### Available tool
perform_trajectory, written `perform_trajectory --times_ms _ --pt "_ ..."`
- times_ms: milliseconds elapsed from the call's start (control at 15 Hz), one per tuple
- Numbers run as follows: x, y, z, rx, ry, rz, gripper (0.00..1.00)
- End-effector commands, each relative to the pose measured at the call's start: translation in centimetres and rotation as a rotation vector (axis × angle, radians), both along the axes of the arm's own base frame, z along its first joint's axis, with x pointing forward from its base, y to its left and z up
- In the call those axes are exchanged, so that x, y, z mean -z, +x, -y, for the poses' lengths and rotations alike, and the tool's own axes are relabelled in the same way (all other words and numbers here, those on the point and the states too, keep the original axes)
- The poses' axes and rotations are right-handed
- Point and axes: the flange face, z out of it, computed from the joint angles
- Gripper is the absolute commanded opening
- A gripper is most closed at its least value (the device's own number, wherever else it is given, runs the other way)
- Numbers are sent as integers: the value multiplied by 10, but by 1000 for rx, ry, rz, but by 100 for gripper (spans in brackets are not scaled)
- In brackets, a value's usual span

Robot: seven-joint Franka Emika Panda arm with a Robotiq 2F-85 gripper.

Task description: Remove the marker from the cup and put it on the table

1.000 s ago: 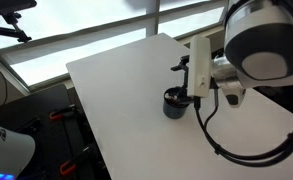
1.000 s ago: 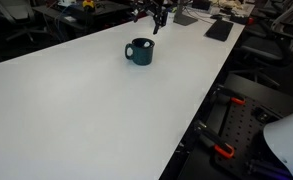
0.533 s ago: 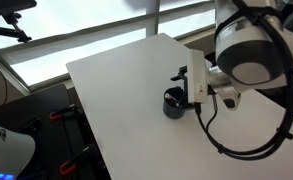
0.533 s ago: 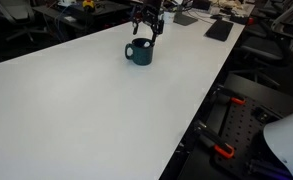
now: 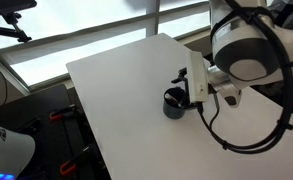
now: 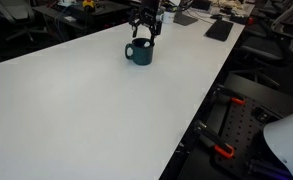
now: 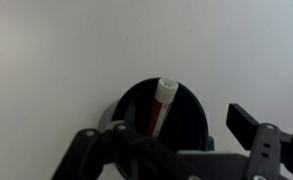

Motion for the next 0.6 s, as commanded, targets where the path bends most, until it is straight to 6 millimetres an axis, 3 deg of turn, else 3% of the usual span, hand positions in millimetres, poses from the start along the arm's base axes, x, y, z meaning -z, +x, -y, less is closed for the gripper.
perform_trajectory --times_ms 0,133,267,400,533 --pt "-1 6 -4 -13 -26 6 68" --pt "0 6 -6 -21 -25 5 63" --pt "1 5 -8 -27 -25 1 70" --pt "1 4 -8 -32 -27 -2 69" --pt "6 4 -8 -36 -32 -6 62"
